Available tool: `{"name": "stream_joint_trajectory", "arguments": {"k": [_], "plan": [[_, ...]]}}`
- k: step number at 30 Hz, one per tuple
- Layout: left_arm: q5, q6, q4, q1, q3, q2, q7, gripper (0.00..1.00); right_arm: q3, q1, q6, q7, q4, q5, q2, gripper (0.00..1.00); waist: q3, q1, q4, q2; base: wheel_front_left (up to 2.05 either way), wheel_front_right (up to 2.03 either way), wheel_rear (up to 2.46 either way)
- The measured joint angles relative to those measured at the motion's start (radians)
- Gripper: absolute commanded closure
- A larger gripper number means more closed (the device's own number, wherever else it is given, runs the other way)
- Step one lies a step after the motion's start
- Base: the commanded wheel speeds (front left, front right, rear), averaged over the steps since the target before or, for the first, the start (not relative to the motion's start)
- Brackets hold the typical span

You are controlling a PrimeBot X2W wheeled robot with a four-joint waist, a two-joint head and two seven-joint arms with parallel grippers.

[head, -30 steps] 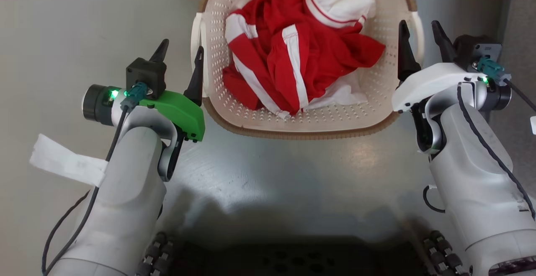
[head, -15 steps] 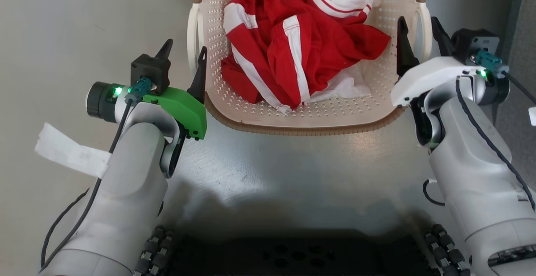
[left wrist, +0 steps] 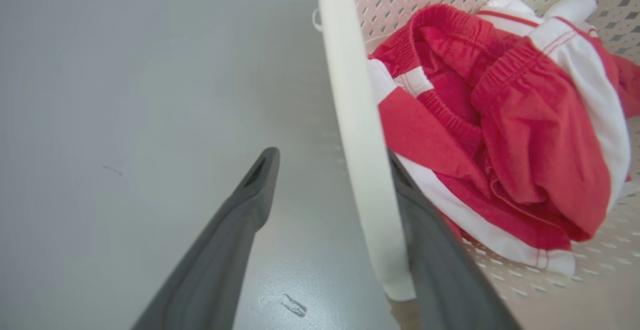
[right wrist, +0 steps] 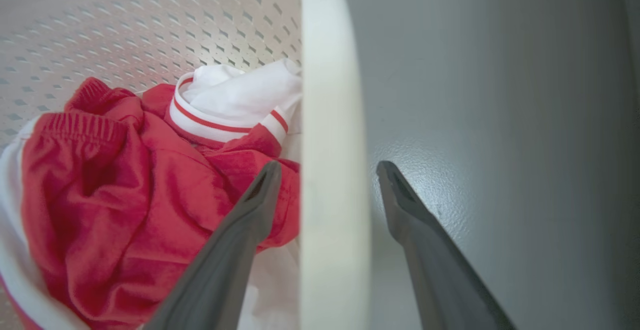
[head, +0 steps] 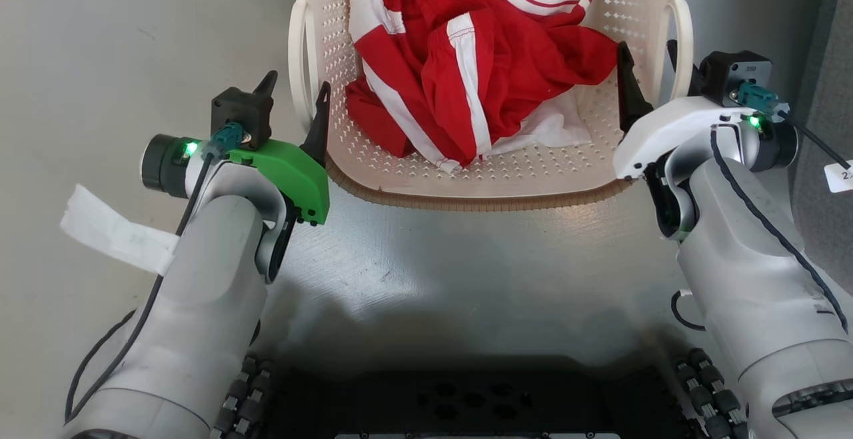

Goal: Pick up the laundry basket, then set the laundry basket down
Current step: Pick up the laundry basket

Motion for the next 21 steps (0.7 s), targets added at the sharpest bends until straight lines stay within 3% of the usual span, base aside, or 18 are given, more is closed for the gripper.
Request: {"name": "stream_joint_trajectory", "arguments": {"k": [6,8,10,11,12,13,15,16,17,21], "plan": [[-0.024,0.0,0.019,-0.012,-0.021,-0.001,0.0,0.0,0.012,-0.02,0.002,0.0,0.026,0.0,-0.001,0.0,0.001,0.0,0.001,0.0,0.0,0.0,0.0],[-0.029,0.0,0.027,-0.016,-0.028,-0.001,0.0,0.0,0.016,-0.026,0.008,-0.003,0.033,0.001,-0.001,0.07,0.002,0.0,0.0,0.0,0.0,0.0,0.0],[-0.035,-0.006,0.035,-0.018,-0.034,-0.001,0.0,0.0,0.019,-0.034,0.009,-0.004,0.04,0.006,-0.001,0.26,0.003,0.0,0.0,0.0,0.0,0.0,0.0],[-0.041,-0.009,0.039,-0.02,-0.036,-0.001,0.0,0.07,0.021,-0.037,0.009,-0.004,0.042,0.008,-0.001,0.37,0.004,0.0,0.0,0.0,0.0,0.0,0.0],[-0.044,-0.009,0.04,-0.021,-0.039,-0.001,-0.001,0.23,0.022,-0.04,0.009,-0.004,0.045,0.008,-0.001,0.51,0.004,0.0,0.0,0.0,0.0,0.0,0.0],[-0.05,-0.009,0.041,-0.023,-0.044,-0.002,-0.003,0.52,0.025,-0.042,0.01,-0.005,0.049,0.009,0.0,0.55,0.005,0.0,0.0,0.0,0.0,0.0,0.0],[-0.054,-0.01,0.043,-0.027,-0.053,-0.004,-0.003,0.8,0.028,-0.045,0.017,-0.008,0.054,0.011,-0.001,0.75,0.006,0.0,0.0,0.0,0.0,0.0,0.0],[-0.058,-0.016,0.043,-0.031,-0.059,-0.005,-0.003,0.99,0.031,-0.048,0.017,-0.009,0.056,0.014,-0.001,0.91,0.006,0.0,0.001,0.0,0.0,0.0,0.0],[-0.059,-0.021,0.043,-0.034,-0.063,-0.006,-0.003,1.0,0.034,-0.052,0.018,-0.01,0.059,0.018,-0.001,1.0,0.007,0.0,0.001,0.0,0.0,0.0,0.0],[-0.082,-0.021,0.045,-0.046,-0.065,-0.012,-0.002,1.0,0.039,-0.06,0.026,-0.012,0.071,0.036,0.008,1.0,0.005,0.0,0.002,0.0,0.0,0.0,0.0]]}}
